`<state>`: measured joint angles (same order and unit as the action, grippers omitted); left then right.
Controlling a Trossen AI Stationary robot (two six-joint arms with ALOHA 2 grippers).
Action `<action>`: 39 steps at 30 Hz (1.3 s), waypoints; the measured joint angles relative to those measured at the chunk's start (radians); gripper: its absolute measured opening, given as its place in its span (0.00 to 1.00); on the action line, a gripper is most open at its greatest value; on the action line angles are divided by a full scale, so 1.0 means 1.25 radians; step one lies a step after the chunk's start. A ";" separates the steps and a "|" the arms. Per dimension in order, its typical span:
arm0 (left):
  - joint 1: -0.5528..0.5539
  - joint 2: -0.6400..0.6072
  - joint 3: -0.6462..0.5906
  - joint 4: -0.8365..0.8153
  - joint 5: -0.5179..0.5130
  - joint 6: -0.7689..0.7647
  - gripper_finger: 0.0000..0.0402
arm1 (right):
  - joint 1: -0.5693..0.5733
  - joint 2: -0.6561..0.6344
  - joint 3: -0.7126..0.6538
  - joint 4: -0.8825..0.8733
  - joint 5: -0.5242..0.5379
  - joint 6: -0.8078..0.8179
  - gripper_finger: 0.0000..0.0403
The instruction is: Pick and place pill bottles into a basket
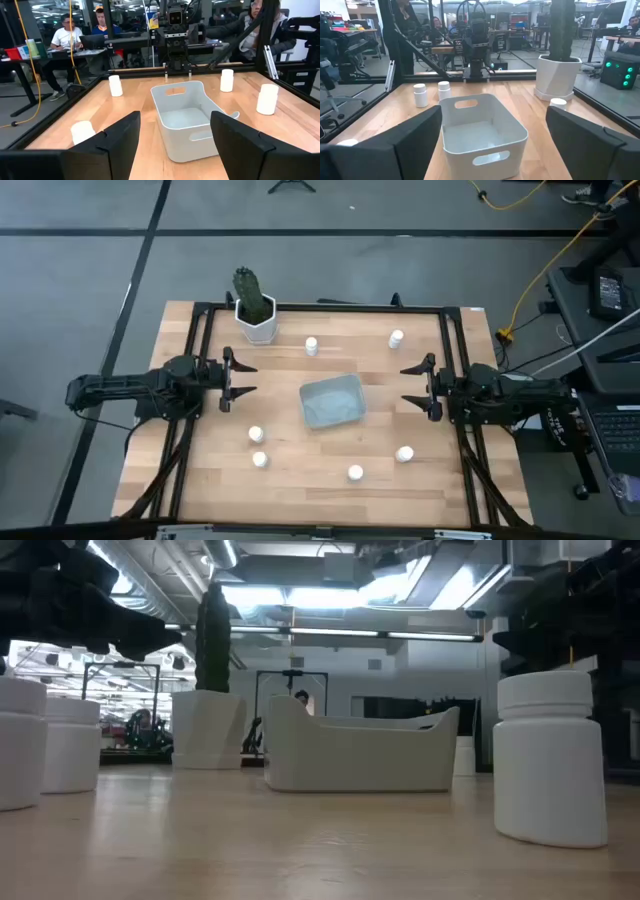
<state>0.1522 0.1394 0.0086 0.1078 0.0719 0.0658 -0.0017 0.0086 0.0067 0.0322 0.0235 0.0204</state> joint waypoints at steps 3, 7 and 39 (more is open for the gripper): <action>0.000 0.000 0.000 0.000 0.000 0.000 0.59 | 0.000 0.000 0.000 0.000 0.000 -0.001 0.89; 0.000 0.000 0.000 0.000 0.000 0.000 0.59 | 0.000 0.000 0.000 0.000 0.000 0.000 0.89; 0.000 0.000 0.000 0.050 -0.010 -0.035 0.59 | -0.002 0.002 0.000 0.138 0.028 0.085 0.89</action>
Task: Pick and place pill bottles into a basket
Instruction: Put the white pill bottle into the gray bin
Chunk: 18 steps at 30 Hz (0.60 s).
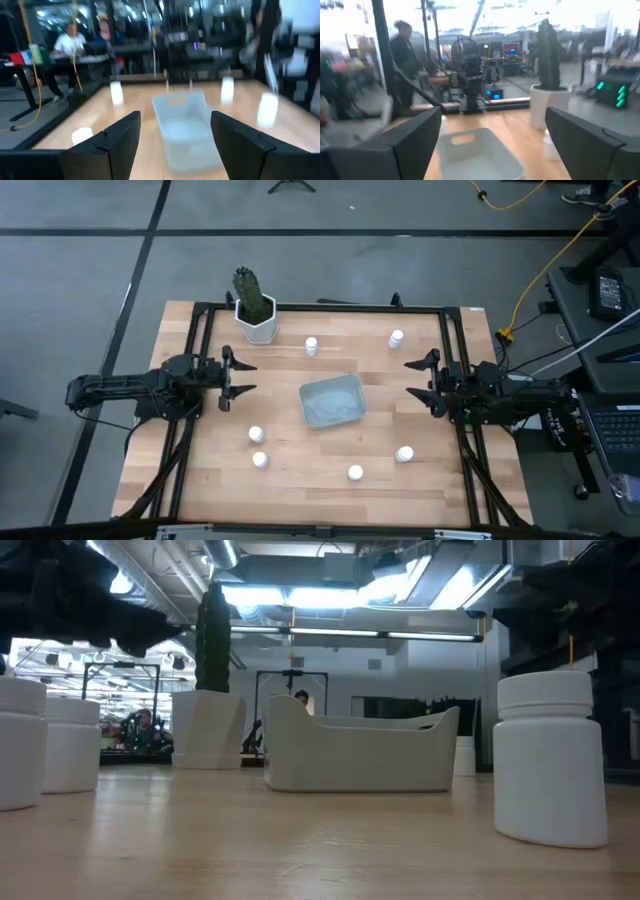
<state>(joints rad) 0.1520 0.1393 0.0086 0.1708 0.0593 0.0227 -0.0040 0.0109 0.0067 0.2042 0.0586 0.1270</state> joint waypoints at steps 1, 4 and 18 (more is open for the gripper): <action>0.000 0.000 0.000 0.026 -0.012 -0.033 0.59 | 0.000 0.000 0.000 0.015 0.000 0.048 0.89; 0.000 0.000 0.000 0.135 -0.097 -0.185 0.59 | -0.002 0.000 0.000 0.070 0.001 0.120 0.89; 0.000 0.056 0.103 0.405 -0.348 -0.494 0.59 | -0.098 0.212 0.479 -0.351 0.000 0.087 0.89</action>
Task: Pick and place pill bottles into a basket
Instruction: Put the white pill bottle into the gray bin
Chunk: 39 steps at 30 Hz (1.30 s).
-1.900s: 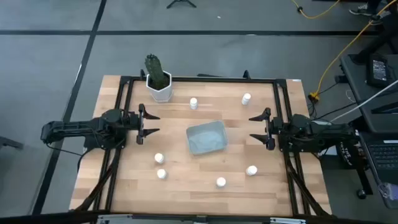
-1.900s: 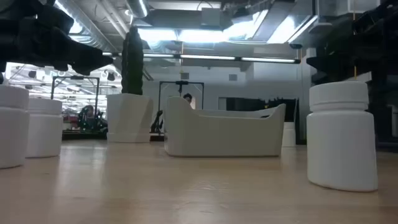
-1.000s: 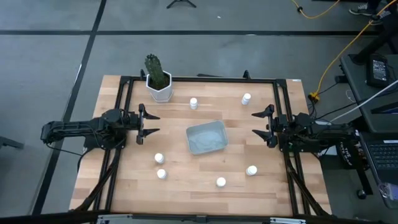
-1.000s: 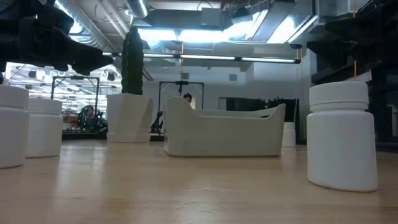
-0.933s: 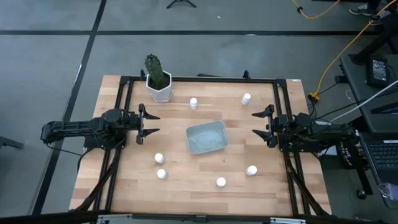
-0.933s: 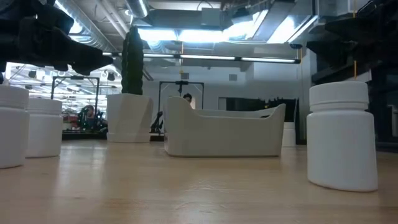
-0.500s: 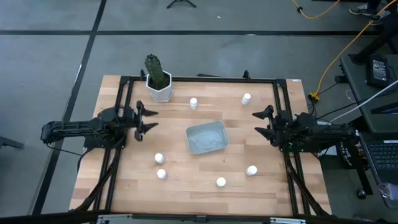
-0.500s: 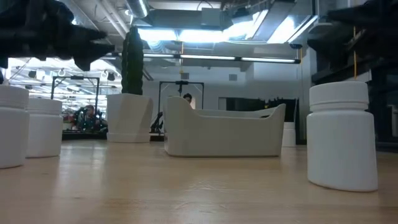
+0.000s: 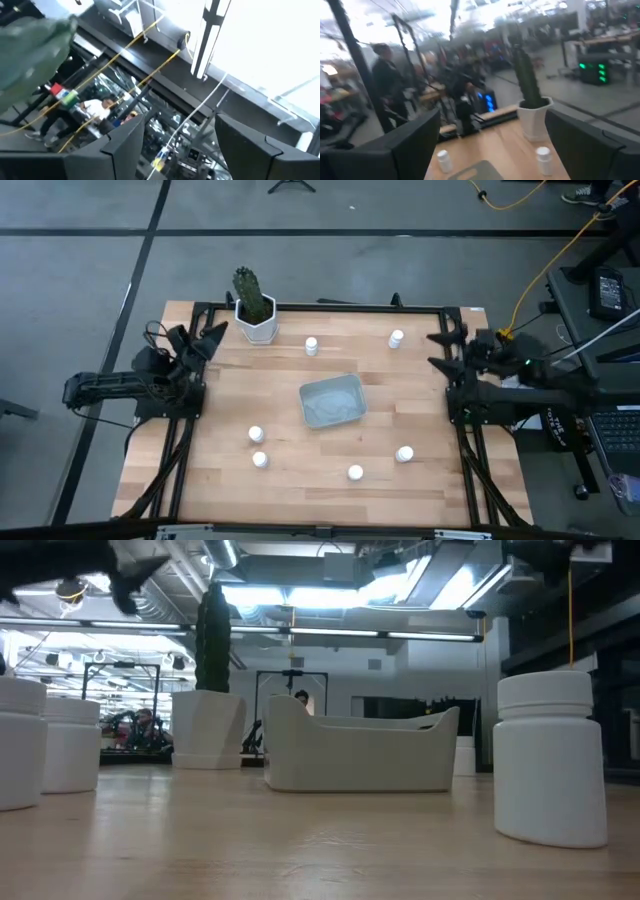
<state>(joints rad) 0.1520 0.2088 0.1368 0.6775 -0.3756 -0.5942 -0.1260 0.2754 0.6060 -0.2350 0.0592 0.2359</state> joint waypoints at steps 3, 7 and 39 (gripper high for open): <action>0.000 0.083 0.098 0.001 -0.005 0.070 0.59 | -0.013 0.145 0.184 -0.143 -0.002 -0.049 0.89; 0.000 0.252 0.257 -0.001 0.041 0.184 0.59 | -0.028 0.335 0.394 -0.275 -0.003 -0.068 0.89; 0.000 0.718 0.524 -0.369 0.506 0.158 0.59 | -0.022 0.696 0.681 -0.252 -0.127 -0.085 0.89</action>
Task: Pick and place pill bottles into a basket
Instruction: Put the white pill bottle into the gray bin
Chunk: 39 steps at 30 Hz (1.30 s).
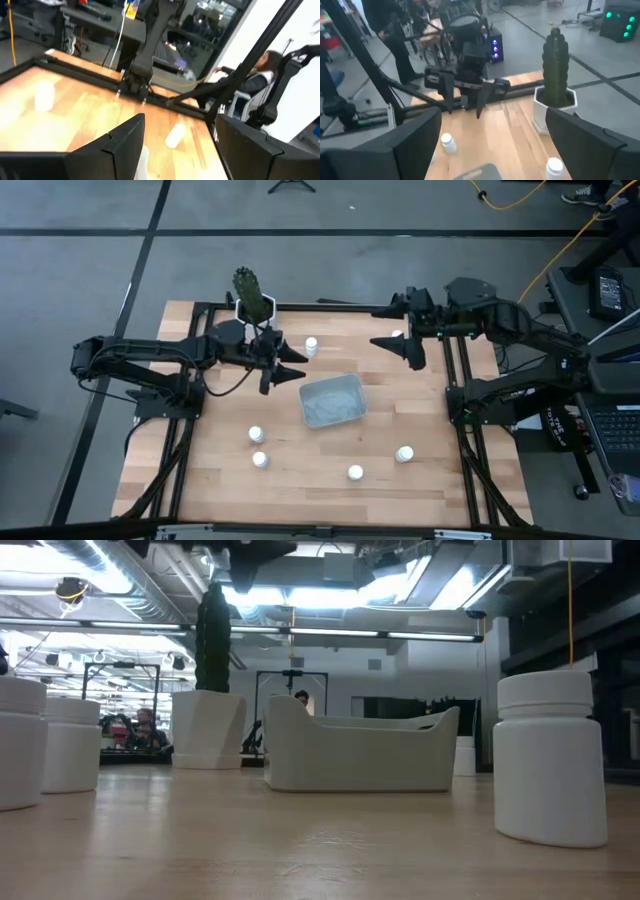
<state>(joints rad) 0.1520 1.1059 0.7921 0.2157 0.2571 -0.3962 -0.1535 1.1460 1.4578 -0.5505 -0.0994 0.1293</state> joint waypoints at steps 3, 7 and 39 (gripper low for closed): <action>0.000 0.000 0.000 -0.011 0.000 0.010 0.59 | 0.000 0.005 0.000 -0.036 0.000 -0.006 0.89; 0.000 0.000 0.000 -0.075 -0.001 0.011 0.59 | -0.002 0.018 0.000 -0.052 0.001 -0.027 0.89; 0.001 0.000 0.000 -0.188 -0.162 -0.004 0.59 | -0.272 0.052 -0.072 -0.442 0.310 -0.149 0.89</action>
<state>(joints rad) 0.1532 1.1053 0.7921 -0.0196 0.0544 -0.4017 -0.4931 1.2104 1.3676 -1.1031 0.2879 -0.0574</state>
